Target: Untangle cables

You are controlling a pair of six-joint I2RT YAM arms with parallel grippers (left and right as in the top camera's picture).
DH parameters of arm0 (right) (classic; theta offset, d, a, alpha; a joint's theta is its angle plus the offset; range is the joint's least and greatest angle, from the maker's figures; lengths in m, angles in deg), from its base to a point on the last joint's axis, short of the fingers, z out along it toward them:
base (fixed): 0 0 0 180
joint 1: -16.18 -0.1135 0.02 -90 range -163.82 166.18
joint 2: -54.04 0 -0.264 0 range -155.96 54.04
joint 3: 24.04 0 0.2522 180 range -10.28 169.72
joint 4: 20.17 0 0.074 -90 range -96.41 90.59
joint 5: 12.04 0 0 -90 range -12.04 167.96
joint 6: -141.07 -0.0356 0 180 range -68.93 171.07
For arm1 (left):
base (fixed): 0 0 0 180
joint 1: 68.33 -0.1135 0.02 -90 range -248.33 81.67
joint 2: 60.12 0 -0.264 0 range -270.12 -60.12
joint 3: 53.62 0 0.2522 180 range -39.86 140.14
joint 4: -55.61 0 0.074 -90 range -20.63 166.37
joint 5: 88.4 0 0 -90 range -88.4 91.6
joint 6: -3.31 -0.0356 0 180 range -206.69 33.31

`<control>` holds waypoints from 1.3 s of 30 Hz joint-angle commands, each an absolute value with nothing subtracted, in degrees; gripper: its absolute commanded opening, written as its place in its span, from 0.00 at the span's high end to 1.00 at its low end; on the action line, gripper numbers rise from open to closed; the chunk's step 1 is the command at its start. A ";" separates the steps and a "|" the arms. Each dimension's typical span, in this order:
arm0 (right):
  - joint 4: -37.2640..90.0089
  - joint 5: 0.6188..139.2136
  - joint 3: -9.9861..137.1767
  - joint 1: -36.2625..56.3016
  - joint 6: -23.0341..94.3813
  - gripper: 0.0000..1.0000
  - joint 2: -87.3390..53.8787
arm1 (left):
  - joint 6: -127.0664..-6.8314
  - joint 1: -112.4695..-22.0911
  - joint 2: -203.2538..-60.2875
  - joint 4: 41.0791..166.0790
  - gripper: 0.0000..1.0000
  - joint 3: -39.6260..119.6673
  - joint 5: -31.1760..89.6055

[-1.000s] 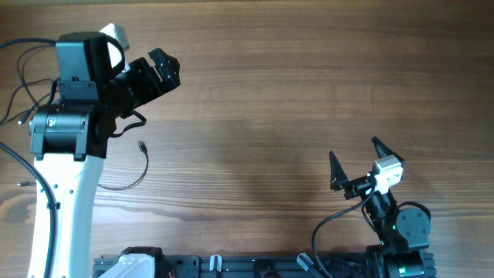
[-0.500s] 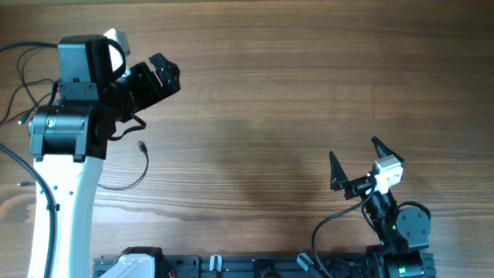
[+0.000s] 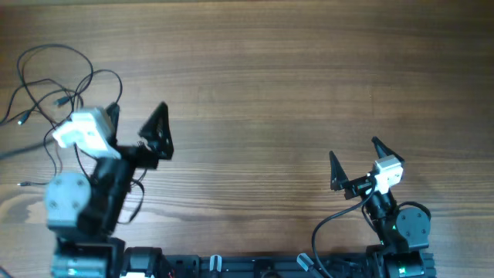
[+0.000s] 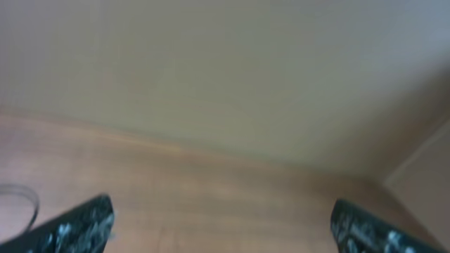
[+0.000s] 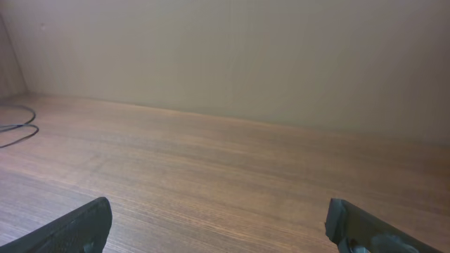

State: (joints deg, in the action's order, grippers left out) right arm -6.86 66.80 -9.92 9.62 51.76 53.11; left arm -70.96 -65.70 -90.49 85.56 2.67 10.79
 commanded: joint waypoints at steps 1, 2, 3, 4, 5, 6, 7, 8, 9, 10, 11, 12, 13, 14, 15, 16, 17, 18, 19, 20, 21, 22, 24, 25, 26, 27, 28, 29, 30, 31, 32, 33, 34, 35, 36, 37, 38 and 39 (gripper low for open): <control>-7.15 67.61 -9.96 9.79 51.04 0.00 53.77 | -73.04 -65.61 -81.69 77.16 0.00 -11.85 9.83; -7.15 67.61 -9.96 9.79 51.02 0.00 53.79 | -73.04 -65.61 -78.52 73.32 0.00 -16.79 9.81; -7.15 67.63 -9.96 9.79 51.02 0.00 53.77 | -73.04 -65.59 -76.61 71.31 0.00 -19.67 9.81; -7.15 67.61 -9.96 9.79 51.04 0.00 53.77 | -73.04 -65.59 -74.47 69.38 0.00 -22.86 9.65; -7.15 67.63 -9.96 9.79 51.02 0.00 53.77 | -73.04 -65.56 -72.72 68.16 0.00 -25.35 9.59; -7.15 67.63 -9.96 9.79 51.04 0.00 53.77 | -73.04 -65.54 -70.69 67.18 0.00 -28.11 9.39; -7.15 67.63 -9.96 9.79 51.02 0.00 53.79 | -73.04 -65.54 -69.36 66.96 0.00 -29.70 9.39; -7.15 67.63 -9.96 9.79 51.02 0.00 53.77 | -73.04 -65.54 -68.18 66.98 0.00 -31.12 9.15; -7.15 67.63 -9.96 9.79 51.04 0.00 53.77 | -73.04 -65.41 -67.00 66.98 0.00 -32.54 8.63; -7.15 67.63 -9.96 9.79 51.04 0.00 53.77 | -73.04 -65.11 -65.88 67.00 0.00 -33.70 7.62; -7.15 67.61 -9.96 9.79 51.04 0.00 53.77 | -73.04 -64.71 -64.96 67.00 0.00 -34.62 6.66; -7.15 67.63 -9.96 9.79 51.04 0.00 53.77 | -73.04 -64.21 -63.87 67.07 0.00 -35.71 5.65; -7.15 67.61 -9.96 9.79 51.02 0.00 53.77 | -73.04 -63.88 -63.17 67.09 0.00 -36.52 4.89; -7.15 67.63 -9.96 9.79 51.04 0.00 53.77 | -73.04 -63.66 -62.54 67.09 0.00 -37.35 4.52; -7.15 67.63 -9.96 9.79 51.04 0.00 53.77 | -73.04 -63.66 -61.99 67.09 0.00 -38.23 4.45; -7.15 67.63 -9.96 9.79 51.04 0.00 53.77 | -73.04 -63.66 -61.31 67.31 0.00 -39.39 4.39; -7.15 67.63 -9.96 9.79 51.04 0.00 53.77 | -73.04 -63.66 -60.88 68.90 0.00 -39.54 4.23; -7.15 67.63 -9.96 9.79 51.04 0.00 53.77 | -73.04 -63.66 -60.24 71.02 0.00 -39.54 3.97; -7.15 67.61 -9.96 9.79 51.02 0.00 53.79 | -73.01 -63.66 -60.29 72.64 0.00 -39.54 3.36; -7.15 67.63 -9.96 9.79 51.04 0.00 53.77 | -73.01 -63.66 -60.29 73.78 0.00 -39.54 3.18; -7.15 67.63 -9.96 9.79 51.02 0.00 53.77 | -72.97 -63.66 -60.29 73.73 0.00 -39.54 3.25; -7.15 67.63 -9.96 9.79 51.04 0.00 53.77 | -72.99 -63.66 -60.29 73.73 0.00 -39.52 3.23; -7.15 67.61 -9.96 9.79 51.04 0.00 53.77 | -72.99 -63.66 -60.29 73.73 0.00 -39.52 3.25; -7.15 67.61 -9.96 9.79 51.04 0.01 53.77 | -72.99 -63.66 -60.29 73.73 0.00 -39.54 3.23; -7.15 67.61 -9.96 9.79 51.04 0.00 53.77 | -72.99 -63.66 -60.29 73.73 0.00 -39.54 3.23; -7.15 67.61 -9.96 9.79 51.06 0.00 53.77 | -72.99 -63.66 -60.29 73.73 0.00 -39.52 3.23; -7.15 67.63 -9.96 9.79 51.04 0.00 53.79 | -72.99 -63.66 -60.29 73.73 0.00 -39.52 3.23; -7.15 67.63 -9.96 9.79 51.04 0.00 53.77 | -72.99 -63.66 -60.29 73.73 0.00 -39.52 3.23; -7.15 67.63 -9.96 9.79 51.04 0.00 53.79 | -72.99 -63.66 -60.29 73.73 0.00 -39.54 3.23; -7.15 67.63 -9.96 9.79 51.04 0.00 53.77 | -72.99 -63.66 -60.29 73.73 0.00 -39.54 3.23; -7.15 67.63 -9.96 9.79 51.02 0.00 53.77 | -72.99 -63.66 -60.29 73.73 0.00 -39.52 3.23; -7.15 67.61 -9.96 9.79 51.04 0.00 53.77 | -72.99 -63.66 -60.29 73.73 0.00 -39.54 3.23; -7.15 67.63 -9.96 9.79 51.04 0.00 53.77 | -72.99 -63.66 -60.29 73.73 0.00 -39.52 3.23; -7.15 67.63 -9.96 9.79 51.02 0.00 53.79 | -72.99 -63.66 -60.29 73.73 0.00 -39.54 3.23; -7.15 67.63 -9.96 9.79 51.04 0.00 53.77 | -72.99 -63.66 -60.29 73.73 0.00 -39.52 3.23; -7.15 67.63 -9.96 9.79 51.04 0.00 53.77 | -72.99 -63.66 -60.29 73.73 0.00 -39.52 3.23; -7.15 67.63 -9.96 9.79 51.04 0.00 53.77 | -72.97 -63.66 -60.29 73.73 0.00 -39.54 3.23; -7.15 67.61 -9.96 9.79 51.02 0.00 53.77 | -72.99 -63.66 -60.29 73.73 0.00 -39.52 3.23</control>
State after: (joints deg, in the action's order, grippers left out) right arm -6.84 66.89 -9.92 9.62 51.56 53.16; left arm -72.05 -63.93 -60.94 73.54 -39.10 4.19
